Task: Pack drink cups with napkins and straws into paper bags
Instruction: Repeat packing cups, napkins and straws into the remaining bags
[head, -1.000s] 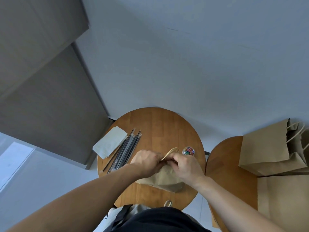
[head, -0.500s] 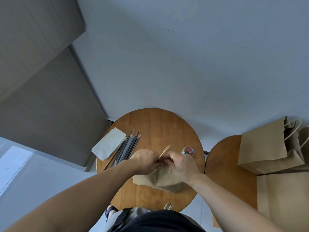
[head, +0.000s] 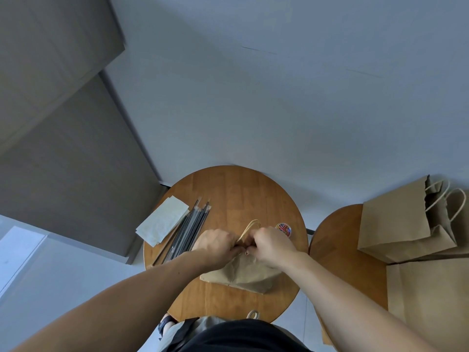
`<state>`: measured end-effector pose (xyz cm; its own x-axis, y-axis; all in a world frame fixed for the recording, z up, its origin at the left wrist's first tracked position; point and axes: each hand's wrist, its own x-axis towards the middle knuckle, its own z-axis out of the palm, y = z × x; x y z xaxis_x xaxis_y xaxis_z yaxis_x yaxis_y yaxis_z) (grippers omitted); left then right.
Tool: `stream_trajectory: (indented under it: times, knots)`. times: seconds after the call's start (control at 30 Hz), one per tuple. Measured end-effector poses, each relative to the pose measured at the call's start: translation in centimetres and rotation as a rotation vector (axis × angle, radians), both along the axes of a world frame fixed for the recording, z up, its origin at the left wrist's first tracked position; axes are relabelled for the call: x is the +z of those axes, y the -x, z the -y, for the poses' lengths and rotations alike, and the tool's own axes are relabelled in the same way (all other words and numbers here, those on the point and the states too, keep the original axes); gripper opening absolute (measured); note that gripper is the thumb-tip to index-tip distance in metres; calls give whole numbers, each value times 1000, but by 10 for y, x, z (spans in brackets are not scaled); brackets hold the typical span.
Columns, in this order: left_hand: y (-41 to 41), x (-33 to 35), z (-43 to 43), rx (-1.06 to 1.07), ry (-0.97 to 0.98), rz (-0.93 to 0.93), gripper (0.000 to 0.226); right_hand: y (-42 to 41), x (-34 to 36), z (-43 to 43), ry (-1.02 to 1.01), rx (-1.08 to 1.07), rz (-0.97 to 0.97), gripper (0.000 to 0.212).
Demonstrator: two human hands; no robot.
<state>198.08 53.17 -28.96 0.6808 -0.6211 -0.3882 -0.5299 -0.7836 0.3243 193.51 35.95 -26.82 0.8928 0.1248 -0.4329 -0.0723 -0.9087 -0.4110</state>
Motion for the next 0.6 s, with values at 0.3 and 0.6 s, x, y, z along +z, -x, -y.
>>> stream_trajectory:
  times: [0.3,0.6]
  knots:
    - [2,-2,0,18,40,8,32,5,-3,-2,110,52,44,18]
    - [-17,14,-18,-14,92,-107,31,50,-9,22,-294,-88,769,10]
